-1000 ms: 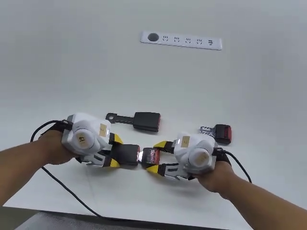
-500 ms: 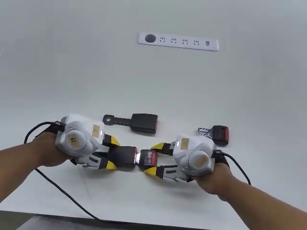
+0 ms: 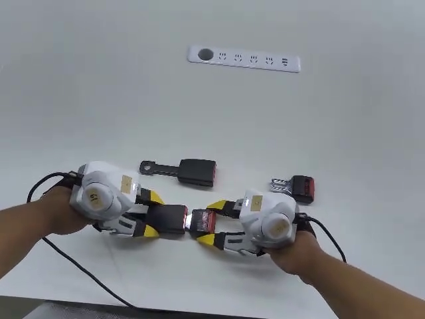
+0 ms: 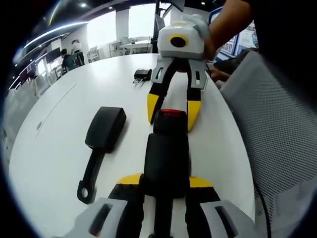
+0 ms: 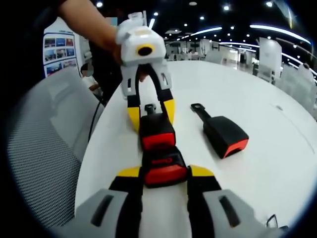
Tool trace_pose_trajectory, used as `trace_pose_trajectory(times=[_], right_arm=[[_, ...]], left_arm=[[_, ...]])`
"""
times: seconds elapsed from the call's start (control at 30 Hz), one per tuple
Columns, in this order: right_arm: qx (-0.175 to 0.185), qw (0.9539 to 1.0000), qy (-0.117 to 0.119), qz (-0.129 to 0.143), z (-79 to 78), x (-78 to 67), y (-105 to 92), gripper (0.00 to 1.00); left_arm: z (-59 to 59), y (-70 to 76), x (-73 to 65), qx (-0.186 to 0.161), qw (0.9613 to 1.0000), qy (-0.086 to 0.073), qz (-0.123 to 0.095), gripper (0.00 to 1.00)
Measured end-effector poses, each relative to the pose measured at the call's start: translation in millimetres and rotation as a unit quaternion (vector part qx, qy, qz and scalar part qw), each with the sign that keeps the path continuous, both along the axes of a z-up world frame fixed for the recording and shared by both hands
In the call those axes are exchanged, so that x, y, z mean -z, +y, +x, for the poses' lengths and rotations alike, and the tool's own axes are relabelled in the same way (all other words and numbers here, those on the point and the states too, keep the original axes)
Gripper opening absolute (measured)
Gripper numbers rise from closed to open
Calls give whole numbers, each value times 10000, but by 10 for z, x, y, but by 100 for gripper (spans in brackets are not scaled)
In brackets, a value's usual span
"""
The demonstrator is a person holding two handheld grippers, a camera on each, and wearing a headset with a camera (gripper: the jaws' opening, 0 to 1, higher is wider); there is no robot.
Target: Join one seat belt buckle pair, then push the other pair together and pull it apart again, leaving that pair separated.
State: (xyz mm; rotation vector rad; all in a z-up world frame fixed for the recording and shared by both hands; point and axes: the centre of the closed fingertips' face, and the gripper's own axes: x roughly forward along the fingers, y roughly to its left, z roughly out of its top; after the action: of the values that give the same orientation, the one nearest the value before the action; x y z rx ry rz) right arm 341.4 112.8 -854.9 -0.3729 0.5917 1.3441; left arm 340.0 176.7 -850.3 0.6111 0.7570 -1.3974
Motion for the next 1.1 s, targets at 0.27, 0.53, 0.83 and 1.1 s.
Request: trace_pose_trajectory(times=[0.27,0.53,0.83,1.1], right_arm=[[10,10000,-13,20,0,-5,-3,34],[68,9999,35,78,0,-4,-5,35],[68,9999,-17,-74,-4,-2,-5,37],[818,9965,-21,154,140,-202,-141,80]], left_arm=[[-2,-6,-10,-47,10000,21,-45,32],[2,-16,-10,-69,10000,24,-21,33],[-4,-21,16,-49,9996,95,247,36],[-108,-65,-100,-278,9992,273,73,62]])
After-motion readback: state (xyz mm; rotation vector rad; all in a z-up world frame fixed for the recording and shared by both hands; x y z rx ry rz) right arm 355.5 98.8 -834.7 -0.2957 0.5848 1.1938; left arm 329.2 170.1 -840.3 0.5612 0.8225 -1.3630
